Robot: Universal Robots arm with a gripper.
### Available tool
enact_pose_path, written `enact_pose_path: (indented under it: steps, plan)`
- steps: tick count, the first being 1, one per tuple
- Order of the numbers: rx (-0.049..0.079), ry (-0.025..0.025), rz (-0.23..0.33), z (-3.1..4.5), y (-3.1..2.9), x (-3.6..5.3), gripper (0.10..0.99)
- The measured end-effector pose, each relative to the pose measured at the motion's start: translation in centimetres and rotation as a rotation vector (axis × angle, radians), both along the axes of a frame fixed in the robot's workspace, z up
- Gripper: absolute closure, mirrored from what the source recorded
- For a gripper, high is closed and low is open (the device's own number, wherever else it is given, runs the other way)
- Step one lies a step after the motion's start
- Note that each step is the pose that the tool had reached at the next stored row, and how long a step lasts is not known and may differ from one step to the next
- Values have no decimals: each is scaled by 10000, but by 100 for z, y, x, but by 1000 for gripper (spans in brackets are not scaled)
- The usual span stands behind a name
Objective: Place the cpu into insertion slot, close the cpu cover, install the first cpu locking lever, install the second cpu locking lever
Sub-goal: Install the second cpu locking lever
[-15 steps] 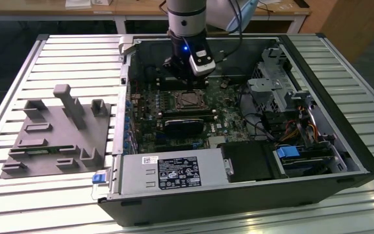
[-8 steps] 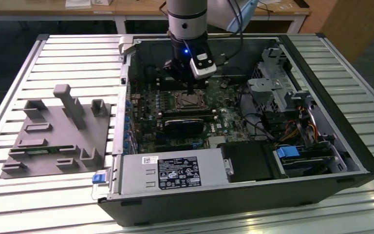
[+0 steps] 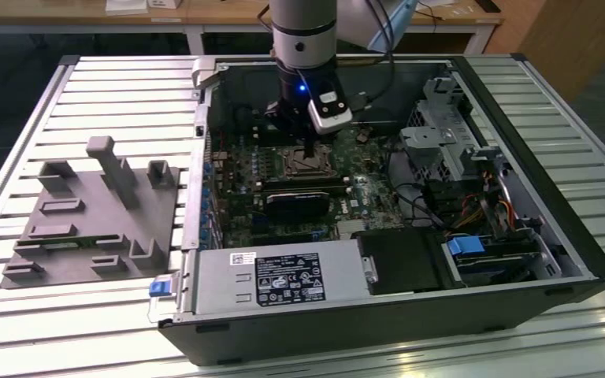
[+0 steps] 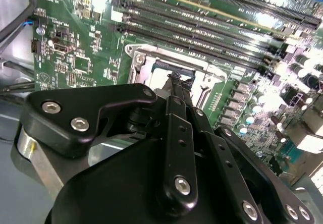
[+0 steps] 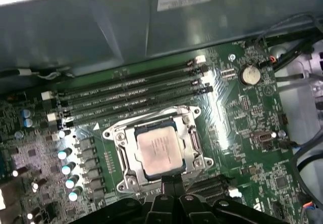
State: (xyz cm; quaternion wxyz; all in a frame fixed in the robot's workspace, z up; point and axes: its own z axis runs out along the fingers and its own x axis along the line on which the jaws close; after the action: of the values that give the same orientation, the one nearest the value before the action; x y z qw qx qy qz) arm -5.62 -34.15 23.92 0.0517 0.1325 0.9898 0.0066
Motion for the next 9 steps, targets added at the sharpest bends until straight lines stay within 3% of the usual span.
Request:
enact_pose_path:
  steps: [9]
  plan:
    - [-9, 0, -1, 0, -148, 0, 980]
